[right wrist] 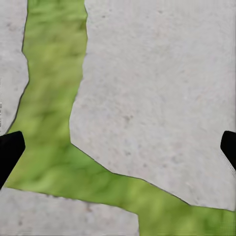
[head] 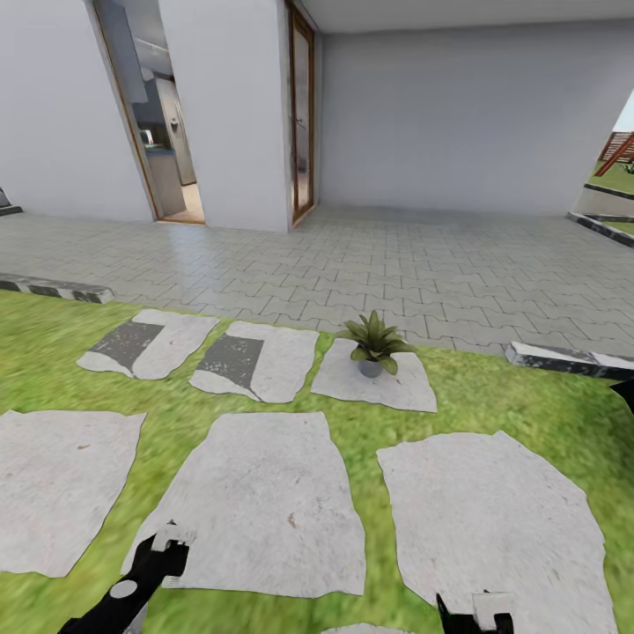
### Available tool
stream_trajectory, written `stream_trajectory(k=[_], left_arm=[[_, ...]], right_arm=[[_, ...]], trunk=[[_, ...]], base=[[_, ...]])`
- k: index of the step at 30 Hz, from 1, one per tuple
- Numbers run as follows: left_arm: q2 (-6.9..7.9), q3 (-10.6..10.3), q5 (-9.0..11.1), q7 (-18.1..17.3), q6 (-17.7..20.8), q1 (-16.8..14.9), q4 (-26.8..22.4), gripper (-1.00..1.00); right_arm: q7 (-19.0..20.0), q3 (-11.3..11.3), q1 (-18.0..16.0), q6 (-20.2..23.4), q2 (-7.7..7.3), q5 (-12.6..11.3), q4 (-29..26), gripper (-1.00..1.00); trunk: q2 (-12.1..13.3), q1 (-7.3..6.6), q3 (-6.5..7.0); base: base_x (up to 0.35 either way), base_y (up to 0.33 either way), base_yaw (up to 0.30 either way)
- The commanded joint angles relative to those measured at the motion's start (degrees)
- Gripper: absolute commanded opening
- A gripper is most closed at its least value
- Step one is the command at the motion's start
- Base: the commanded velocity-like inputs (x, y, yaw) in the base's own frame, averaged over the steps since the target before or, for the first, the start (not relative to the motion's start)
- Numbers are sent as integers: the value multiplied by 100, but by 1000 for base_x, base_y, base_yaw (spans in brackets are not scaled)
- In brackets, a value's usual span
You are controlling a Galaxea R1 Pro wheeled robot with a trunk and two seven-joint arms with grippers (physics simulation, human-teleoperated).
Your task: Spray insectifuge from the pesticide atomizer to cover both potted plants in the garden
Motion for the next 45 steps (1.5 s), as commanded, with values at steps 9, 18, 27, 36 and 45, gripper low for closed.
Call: stream_trajectory(k=[9,18,27,36,45], left_arm=[[-30,23,-2207,-3192,411,-929,4,-100],[-164,29,-3567,-4249,482,-1126,4,-100],[-586,26,-4297,-4762,538,-1136,4,-100],[-1012,19,-4971,-4790,815,-1136,8,-100],[-1295,21,-5330,-4791,842,-1136,5,-100]], right_arm=[[2105,-3,-579,525,-36,2025,-1610,100],[4224,15,-1104,756,23,2142,-1613,100],[5054,627,-1230,801,68,2134,-1617,-100],[5260,756,-1232,805,254,2113,-1841,-100],[5435,758,-1239,807,475,2116,-1881,-100]], trunk=[[-2,-1,-5],[-2,-1,-5],[-2,-1,-5],[-2,-1,-5],[-2,-1,-5]], base=[[0,0,0],[0,0,0],[0,0,0],[0,0,0],[0,0,0]])
